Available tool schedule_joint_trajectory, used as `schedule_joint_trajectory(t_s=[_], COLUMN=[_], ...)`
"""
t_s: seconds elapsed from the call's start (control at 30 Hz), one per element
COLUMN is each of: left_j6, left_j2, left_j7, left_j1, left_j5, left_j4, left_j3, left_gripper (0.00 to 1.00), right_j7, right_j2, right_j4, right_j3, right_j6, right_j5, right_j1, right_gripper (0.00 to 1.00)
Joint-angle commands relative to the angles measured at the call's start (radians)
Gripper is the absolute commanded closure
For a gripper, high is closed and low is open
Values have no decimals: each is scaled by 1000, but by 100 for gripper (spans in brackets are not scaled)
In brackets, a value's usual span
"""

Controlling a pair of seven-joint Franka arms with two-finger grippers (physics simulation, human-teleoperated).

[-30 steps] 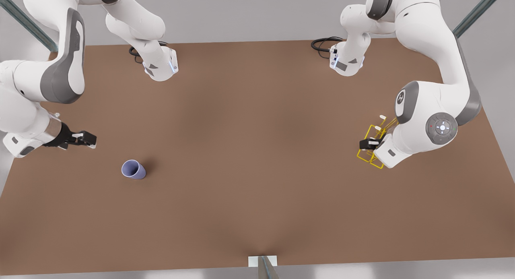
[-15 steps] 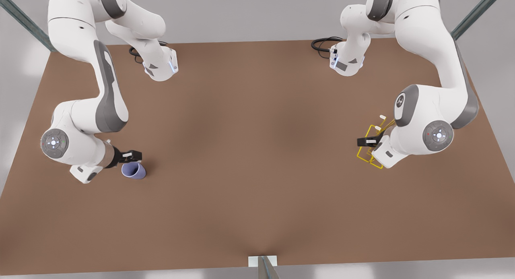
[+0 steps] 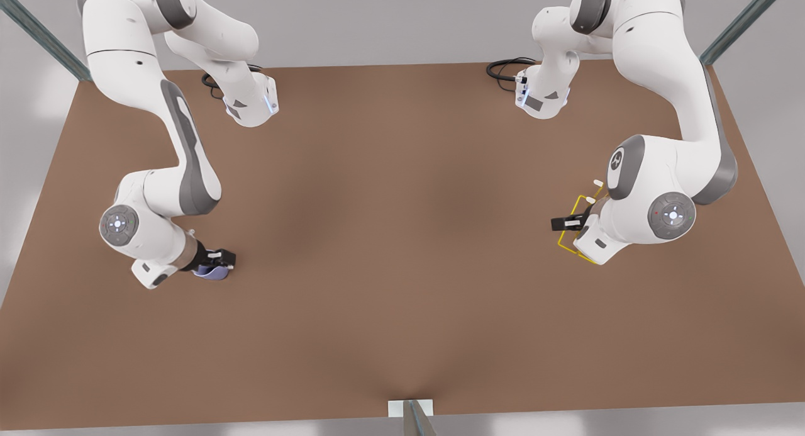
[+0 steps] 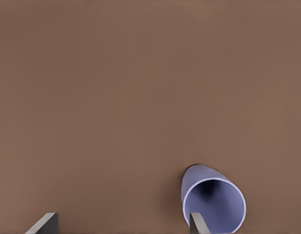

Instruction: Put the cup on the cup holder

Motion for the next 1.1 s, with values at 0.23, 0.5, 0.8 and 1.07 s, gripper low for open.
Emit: schedule_joint_trajectory(t_s=[0.23, 0.5, 0.8, 1.07], left_j6=[-3, -11, -12, -25], left_j2=[-3, -3, -3, -6], left_j7=[-66, -64, -63, -63], left_j1=[-1, -1, -1, 1], left_j5=[0, 0, 0, 0], left_j4=[0, 0, 0, 0], left_j3=[0, 0, 0, -2], left_gripper=[0, 0, 0, 0], right_j7=[135, 181, 183, 131], right_j2=[5, -45, -74, -56], right_j4=[-61, -200, -298, -295], right_j3=[15, 18, 18, 19], right_j6=[143, 252, 293, 321], right_j5=[8, 26, 28, 9], right_j1=[-40, -34, -41, -95], right_gripper=[0, 0, 0, 0])
